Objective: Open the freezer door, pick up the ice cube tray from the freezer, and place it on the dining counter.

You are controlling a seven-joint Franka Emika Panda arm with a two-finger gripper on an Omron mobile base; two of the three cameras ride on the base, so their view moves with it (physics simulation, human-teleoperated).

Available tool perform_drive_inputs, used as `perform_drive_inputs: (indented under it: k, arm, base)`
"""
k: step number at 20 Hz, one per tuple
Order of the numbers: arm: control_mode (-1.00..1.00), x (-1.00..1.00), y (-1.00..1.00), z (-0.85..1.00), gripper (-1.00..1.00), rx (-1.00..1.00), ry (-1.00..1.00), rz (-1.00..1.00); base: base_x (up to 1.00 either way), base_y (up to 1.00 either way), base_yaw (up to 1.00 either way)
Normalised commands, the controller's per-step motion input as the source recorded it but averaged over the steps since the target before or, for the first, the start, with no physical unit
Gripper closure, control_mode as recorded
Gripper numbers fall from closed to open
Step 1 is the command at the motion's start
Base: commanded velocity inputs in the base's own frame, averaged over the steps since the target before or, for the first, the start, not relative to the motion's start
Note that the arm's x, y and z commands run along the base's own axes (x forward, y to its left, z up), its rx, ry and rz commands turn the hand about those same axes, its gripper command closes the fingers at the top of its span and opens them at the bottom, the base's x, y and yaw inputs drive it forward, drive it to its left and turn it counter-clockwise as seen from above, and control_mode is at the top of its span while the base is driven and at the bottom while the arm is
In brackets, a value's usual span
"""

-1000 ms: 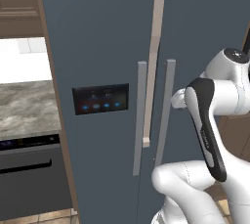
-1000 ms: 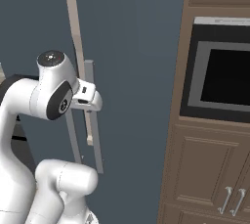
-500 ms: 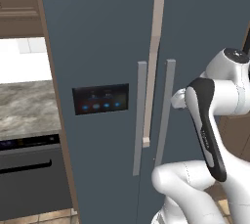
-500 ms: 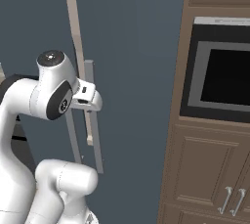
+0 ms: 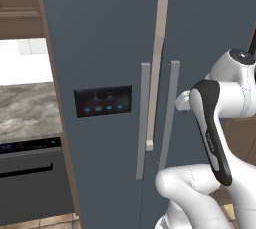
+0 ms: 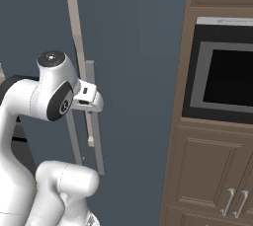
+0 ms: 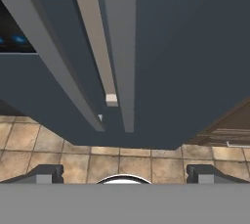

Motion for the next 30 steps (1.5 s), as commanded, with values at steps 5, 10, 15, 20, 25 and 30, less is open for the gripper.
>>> perform_drive_inputs:
  k: [5, 10, 15, 20, 25, 30]
  arm:
    - [1.00, 0.00, 0.00, 0.00, -1.00, 0.00, 0.00, 0.00]
    - [1.00, 0.00, 0.00, 0.00, -1.00, 0.00, 0.00, 0.00]
    - [1.00, 0.00, 0.00, 0.00, -1.00, 0.00, 0.00, 0.00]
    - [1.00, 0.00, 0.00, 0.00, -1.00, 0.00, 0.00, 0.00]
    - [1.00, 0.00, 0.00, 0.00, -1.00, 0.00, 0.00, 0.00]
    - [1.00, 0.00, 0.00, 0.00, -1.00, 0.00, 0.00, 0.00]
  base:
    - [0.00, -0.47, 0.00]
    - [0.00, -0.63, 0.00]
    - [0.00, -0.44, 0.00]
    - [0.02, -0.17, 0.00]
    - [0.02, -0.06, 0.00]
    - [0.00, -0.01, 0.00]
